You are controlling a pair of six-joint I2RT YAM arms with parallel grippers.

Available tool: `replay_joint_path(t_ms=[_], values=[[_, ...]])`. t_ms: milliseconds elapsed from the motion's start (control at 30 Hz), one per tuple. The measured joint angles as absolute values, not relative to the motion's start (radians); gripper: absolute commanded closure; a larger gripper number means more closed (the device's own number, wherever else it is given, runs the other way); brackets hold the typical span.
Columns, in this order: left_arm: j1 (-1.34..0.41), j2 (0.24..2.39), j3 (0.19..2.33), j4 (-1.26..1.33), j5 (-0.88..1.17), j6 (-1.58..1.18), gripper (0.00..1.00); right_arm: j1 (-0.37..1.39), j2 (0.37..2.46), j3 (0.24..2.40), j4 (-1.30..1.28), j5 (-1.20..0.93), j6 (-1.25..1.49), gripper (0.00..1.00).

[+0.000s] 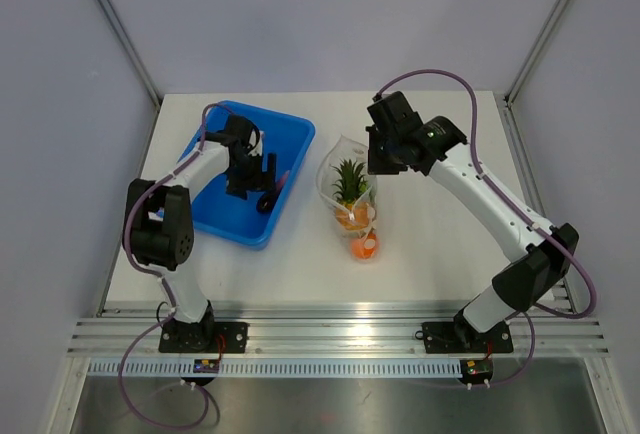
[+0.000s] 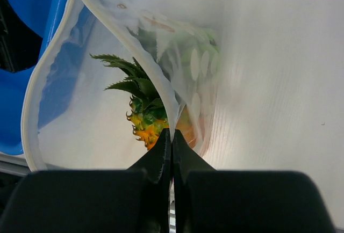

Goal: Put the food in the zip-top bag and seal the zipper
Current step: Pick up the fake vegetable from the bin, then place the fake vegetable in the zipper food storage bag.

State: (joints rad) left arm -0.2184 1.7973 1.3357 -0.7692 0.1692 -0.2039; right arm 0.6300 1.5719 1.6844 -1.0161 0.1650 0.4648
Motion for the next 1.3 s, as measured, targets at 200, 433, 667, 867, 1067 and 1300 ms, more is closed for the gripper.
replay_joint_path(t_ms=[200, 433, 667, 867, 1067, 1300], values=[[-0.265, 1.92, 1.345, -0.776, 0.12, -0.175, 0.24, 0.63, 1.621, 1.714, -1.014, 0.13, 0.464, 1.0], [-0.284, 1.945, 1.402, -0.78, 0.008, -0.195, 0.69, 0.63, 1.625, 1.715, -1.014, 0.113, 0.464, 1.0], [-0.281, 1.823, 1.405, -0.775, -0.016, -0.208, 0.97, 0.63, 1.616, 1.702, -1.007, 0.113, 0.465, 1.0], [-0.281, 1.634, 1.454, -0.791, 0.01, -0.207, 1.0, 0.63, 1.588, 1.677, -1.004, 0.111, 0.467, 1.0], [-0.281, 1.455, 1.457, -0.83, 0.123, -0.193, 1.0, 0.63, 1.553, 1.642, -0.991, 0.11, 0.472, 1.0], [-0.382, 1.292, 1.42, -0.812, 0.254, -0.268, 1.0, 0.63, 1.546, 1.619, -0.962, 0.108, 0.488, 1.0]])
